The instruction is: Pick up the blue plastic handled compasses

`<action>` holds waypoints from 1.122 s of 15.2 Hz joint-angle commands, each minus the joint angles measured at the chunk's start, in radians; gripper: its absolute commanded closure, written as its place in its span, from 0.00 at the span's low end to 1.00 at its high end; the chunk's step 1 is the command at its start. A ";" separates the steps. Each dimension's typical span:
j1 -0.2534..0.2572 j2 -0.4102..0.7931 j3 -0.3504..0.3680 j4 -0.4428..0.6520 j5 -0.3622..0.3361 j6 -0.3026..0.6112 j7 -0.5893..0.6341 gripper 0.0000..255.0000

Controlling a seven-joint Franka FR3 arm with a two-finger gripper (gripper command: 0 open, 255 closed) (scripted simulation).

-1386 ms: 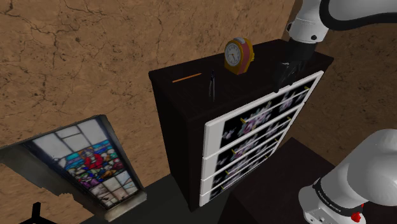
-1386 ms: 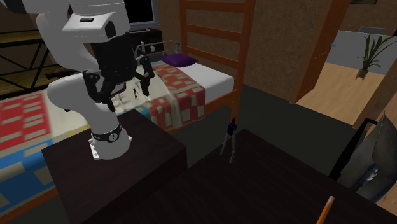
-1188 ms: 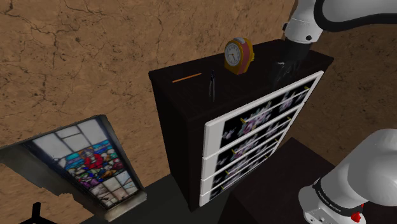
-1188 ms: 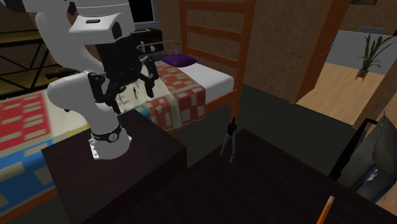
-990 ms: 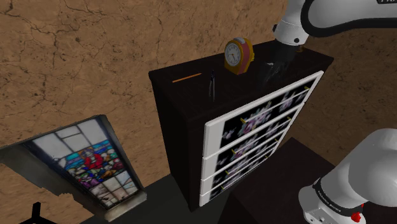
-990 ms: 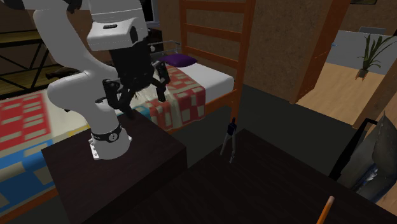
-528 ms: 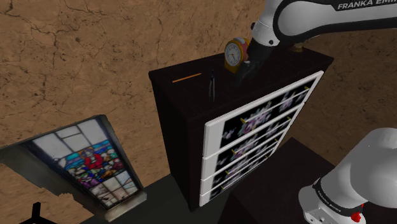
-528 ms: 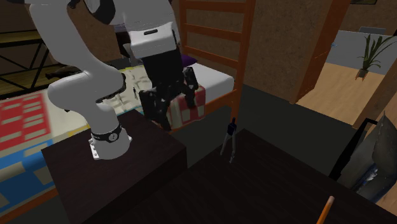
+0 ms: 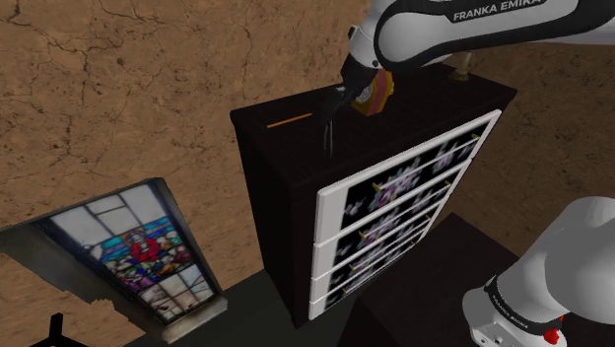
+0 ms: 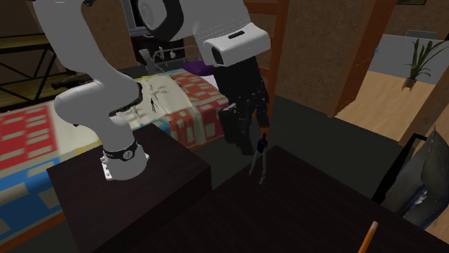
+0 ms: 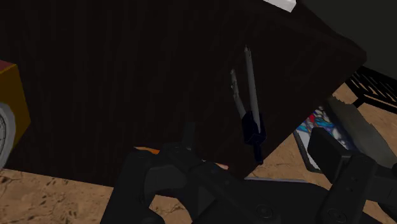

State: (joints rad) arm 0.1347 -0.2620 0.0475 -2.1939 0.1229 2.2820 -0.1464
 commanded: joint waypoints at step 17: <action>0.012 0.053 0.008 -0.055 0.013 0.136 -0.022 1.00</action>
State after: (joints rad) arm 0.1468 -0.2089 0.0556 -2.2485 0.1364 2.4183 -0.1680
